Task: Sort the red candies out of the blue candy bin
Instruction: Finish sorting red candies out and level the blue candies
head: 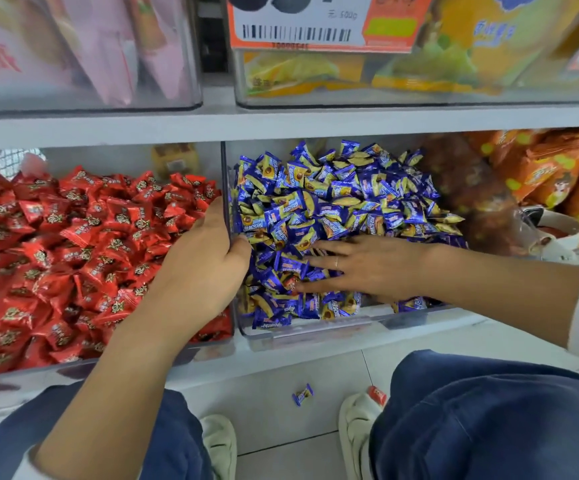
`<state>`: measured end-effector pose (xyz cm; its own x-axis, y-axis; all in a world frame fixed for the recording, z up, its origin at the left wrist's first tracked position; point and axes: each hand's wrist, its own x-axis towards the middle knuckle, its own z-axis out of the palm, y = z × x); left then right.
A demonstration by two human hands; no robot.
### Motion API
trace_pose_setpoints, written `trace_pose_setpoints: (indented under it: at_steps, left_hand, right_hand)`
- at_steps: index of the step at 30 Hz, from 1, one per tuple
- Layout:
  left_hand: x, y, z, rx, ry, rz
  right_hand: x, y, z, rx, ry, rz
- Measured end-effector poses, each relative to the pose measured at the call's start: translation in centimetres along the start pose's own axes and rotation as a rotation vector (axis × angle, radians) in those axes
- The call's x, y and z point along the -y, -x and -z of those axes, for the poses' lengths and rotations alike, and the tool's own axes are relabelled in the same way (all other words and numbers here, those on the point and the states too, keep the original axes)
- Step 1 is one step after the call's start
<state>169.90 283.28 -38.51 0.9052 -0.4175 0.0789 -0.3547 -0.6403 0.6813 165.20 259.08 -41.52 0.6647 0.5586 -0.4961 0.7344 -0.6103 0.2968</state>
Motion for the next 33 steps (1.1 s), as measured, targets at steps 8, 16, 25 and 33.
trace_pose_setpoints:
  at_steps: [8, 16, 25, 33]
  left_hand:
    - [-0.2, 0.0, 0.1, 0.000, -0.003, 0.001]
    - [-0.1, 0.0, 0.1, 0.025, -0.008, 0.020]
    - [0.0, 0.0, 0.2, 0.040, 0.003, 0.014]
    - [-0.1, -0.1, 0.1, 0.032, -0.017, 0.013]
  right_hand:
    - [1.9, -4.1, 1.5, -0.101, -0.054, 0.052]
    - [-0.5, -5.0, 2.6, -0.425, -0.884, -0.339]
    - [-5.3, 1.5, 1.9, -0.358, -0.445, -0.813]
    - [1.6, -1.6, 3.2, -0.317, -0.550, -0.231]
